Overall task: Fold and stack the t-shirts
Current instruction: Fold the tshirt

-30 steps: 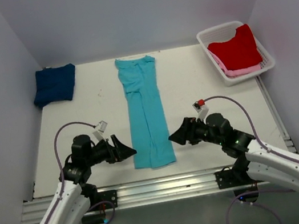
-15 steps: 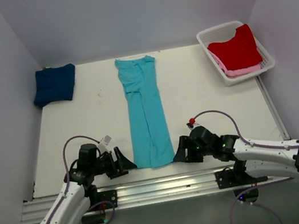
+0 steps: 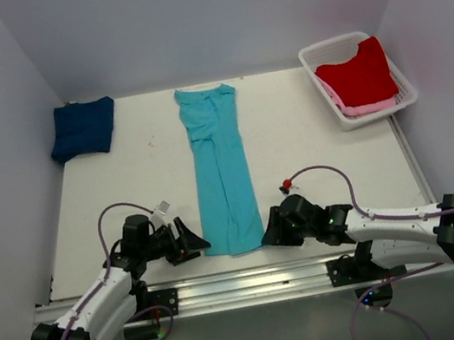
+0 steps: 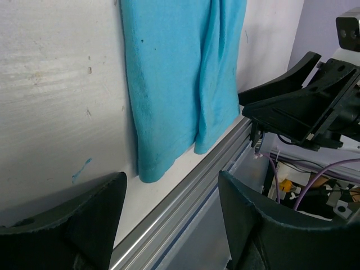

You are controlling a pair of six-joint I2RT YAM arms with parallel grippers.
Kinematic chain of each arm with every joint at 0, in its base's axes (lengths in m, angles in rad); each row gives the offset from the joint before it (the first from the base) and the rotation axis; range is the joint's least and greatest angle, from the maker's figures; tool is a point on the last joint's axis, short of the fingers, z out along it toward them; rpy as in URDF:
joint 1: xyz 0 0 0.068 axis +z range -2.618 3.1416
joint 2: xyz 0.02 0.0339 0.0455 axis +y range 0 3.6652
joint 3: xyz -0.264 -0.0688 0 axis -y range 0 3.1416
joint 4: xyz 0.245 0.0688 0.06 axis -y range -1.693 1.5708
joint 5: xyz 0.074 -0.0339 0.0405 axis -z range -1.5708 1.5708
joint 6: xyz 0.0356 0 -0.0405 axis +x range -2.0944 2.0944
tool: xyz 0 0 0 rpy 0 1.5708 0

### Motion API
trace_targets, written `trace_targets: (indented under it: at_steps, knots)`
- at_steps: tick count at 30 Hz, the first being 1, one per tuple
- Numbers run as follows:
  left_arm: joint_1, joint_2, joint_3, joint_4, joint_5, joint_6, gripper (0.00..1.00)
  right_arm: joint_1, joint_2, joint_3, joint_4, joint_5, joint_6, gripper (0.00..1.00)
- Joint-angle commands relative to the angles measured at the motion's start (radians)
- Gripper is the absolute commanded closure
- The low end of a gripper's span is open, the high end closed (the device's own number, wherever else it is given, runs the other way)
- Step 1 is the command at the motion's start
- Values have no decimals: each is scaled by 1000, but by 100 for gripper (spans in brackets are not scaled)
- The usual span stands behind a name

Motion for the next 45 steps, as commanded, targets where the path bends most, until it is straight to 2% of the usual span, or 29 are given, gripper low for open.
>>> trace_targets:
  at_steps: [1, 6, 12, 16, 19, 22, 23, 24, 25, 26, 27, 28, 29, 31, 34, 37, 43, 45]
  knots:
    - [-9, 68, -42, 108, -69, 0, 28, 7, 26, 43, 27, 77, 7, 48]
    - [-27, 129, -16, 112, -91, 12, 29, 10, 84, 72, 49, 91, -10, 45]
    - [-69, 201, 1, 149, -110, 1, 30, 12, 146, 91, 89, 89, -14, 46]
    - [-129, 252, 16, 178, -124, -16, 36, 13, 155, 95, 98, 87, -20, 48]
    - [-153, 272, 22, 181, -139, -11, 47, 13, 147, 94, 97, 87, -20, 50]
    - [-155, 283, 21, 180, -147, -5, 71, 13, 143, 88, 97, 86, -20, 52]
    - [-155, 281, 19, 178, -150, -5, 76, 13, 141, 88, 97, 84, -19, 53]
    - [-155, 278, 18, 175, -154, -5, 81, 13, 141, 85, 97, 81, -17, 57]
    - [-155, 271, 18, 172, -157, -5, 92, 13, 141, 83, 104, 78, -19, 59]
    - [-155, 266, 16, 171, -159, -5, 97, 13, 141, 80, 107, 77, -20, 62]
    - [-155, 261, 16, 166, -170, -5, 100, 15, 143, 78, 112, 74, -20, 69]
    - [-155, 254, 14, 166, -173, -8, 100, 15, 143, 77, 118, 68, -22, 74]
    - [-155, 249, 13, 168, -174, -8, 100, 15, 143, 74, 123, 63, -25, 87]
    - [-155, 241, 10, 181, -173, -11, 100, 15, 144, 69, 126, 48, -28, 99]
    - [-155, 223, -4, 215, -148, -19, 100, 16, 141, 69, 150, 23, -36, 100]
    - [-156, 141, 1, 199, -122, -17, 100, 28, 114, 74, 146, 0, -45, 100]
    - [-166, -90, 83, 28, -228, 32, 100, 41, 14, 127, 54, 43, -103, 100]
    - [-164, -108, 116, 16, -249, 52, 100, 41, 2, 152, 8, 81, -128, 100]
